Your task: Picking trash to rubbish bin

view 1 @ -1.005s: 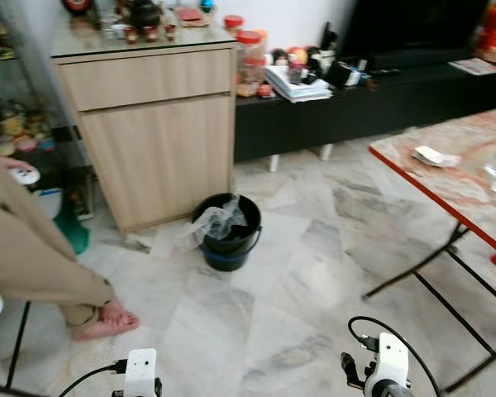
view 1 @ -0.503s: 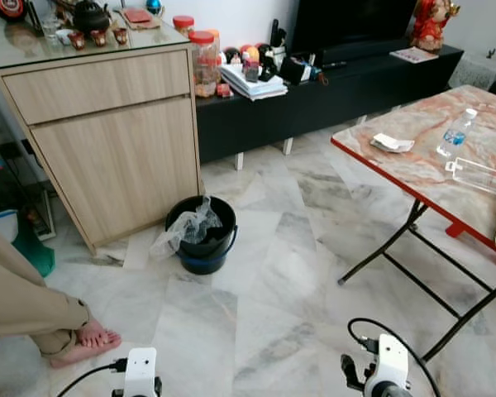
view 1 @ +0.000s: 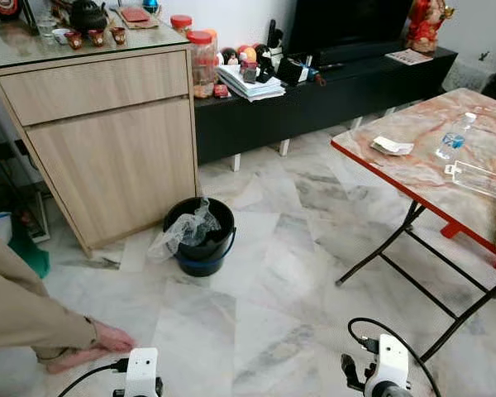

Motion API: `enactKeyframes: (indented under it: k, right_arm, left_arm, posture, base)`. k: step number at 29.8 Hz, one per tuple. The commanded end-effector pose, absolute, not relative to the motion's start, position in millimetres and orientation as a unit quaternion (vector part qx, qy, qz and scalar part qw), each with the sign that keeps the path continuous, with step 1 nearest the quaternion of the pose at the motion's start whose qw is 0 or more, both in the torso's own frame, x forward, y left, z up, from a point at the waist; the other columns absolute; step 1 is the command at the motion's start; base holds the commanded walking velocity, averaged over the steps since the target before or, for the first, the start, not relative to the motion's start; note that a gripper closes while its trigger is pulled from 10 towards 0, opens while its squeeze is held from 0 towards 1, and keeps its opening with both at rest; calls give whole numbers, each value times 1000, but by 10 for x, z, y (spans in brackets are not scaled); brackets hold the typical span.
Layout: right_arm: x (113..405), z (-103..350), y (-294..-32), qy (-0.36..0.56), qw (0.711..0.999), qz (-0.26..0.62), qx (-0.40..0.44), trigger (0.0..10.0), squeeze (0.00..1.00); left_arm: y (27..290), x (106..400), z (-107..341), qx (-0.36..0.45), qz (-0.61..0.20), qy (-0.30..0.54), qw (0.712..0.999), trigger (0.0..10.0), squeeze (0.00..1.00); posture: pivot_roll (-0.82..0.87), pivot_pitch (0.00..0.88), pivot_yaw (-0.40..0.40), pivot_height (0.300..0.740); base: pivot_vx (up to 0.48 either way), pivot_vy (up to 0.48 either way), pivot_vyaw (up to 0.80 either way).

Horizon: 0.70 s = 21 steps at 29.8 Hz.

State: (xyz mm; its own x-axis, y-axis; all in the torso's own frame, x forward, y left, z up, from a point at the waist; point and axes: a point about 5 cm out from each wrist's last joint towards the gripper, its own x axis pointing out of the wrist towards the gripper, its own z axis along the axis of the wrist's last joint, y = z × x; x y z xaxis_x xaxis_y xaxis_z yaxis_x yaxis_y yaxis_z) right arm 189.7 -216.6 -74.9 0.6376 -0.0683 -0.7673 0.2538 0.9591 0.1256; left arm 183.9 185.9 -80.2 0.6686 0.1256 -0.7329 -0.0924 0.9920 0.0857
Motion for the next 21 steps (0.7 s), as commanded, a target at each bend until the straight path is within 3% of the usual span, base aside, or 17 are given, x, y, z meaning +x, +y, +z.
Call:
enactKeyframes:
  k: [1,12,21]
  right_arm:
    - [1875,-740,-2250,412,898,-104,110,10000,0]
    - [1842,-755,-2250,413,897,-107,113,10000,0]
    - [1785,-822,-2053,419,892,-105,136,10000,0]
  left_arm:
    - [1829,1824,-815,28,52,408,911,10000,0]
    - [1901,1798,-816,37,56,408,910,10000,0]
    - [2115,1737,-806,55,56,411,908,10000,0]
  posture:
    - [-151,0,-78,740]
    - [-142,0,-63,740]
    - [-110,7,-3,740]
  base:
    - [0,0,-788]
    - [0,0,-788]
    - [0,0,-788]
